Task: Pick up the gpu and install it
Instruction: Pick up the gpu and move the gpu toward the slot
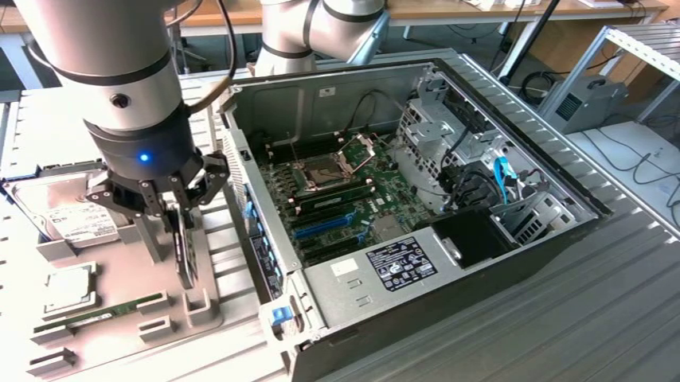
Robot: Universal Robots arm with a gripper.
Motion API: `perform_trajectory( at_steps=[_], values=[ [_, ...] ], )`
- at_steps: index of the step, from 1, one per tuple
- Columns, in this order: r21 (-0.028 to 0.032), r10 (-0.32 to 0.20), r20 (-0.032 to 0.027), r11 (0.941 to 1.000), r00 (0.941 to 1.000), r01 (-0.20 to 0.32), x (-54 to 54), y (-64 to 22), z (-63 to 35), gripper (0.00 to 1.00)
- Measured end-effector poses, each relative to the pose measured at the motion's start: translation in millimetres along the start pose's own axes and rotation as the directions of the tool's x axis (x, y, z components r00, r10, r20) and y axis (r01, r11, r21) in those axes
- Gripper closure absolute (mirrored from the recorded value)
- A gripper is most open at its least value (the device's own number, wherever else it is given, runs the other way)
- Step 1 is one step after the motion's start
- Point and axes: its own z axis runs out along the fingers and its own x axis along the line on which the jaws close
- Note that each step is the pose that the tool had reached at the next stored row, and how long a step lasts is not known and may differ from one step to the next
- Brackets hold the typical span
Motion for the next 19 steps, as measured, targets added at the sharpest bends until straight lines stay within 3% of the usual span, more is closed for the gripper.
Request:
perform_trajectory(
  at_steps=[19],
  values=[
    [-0.0001, 0.0, 0.0, 1.0, 1.0, 0.0, -0.4, 1.0, -16.3, 0.74]
  ],
)
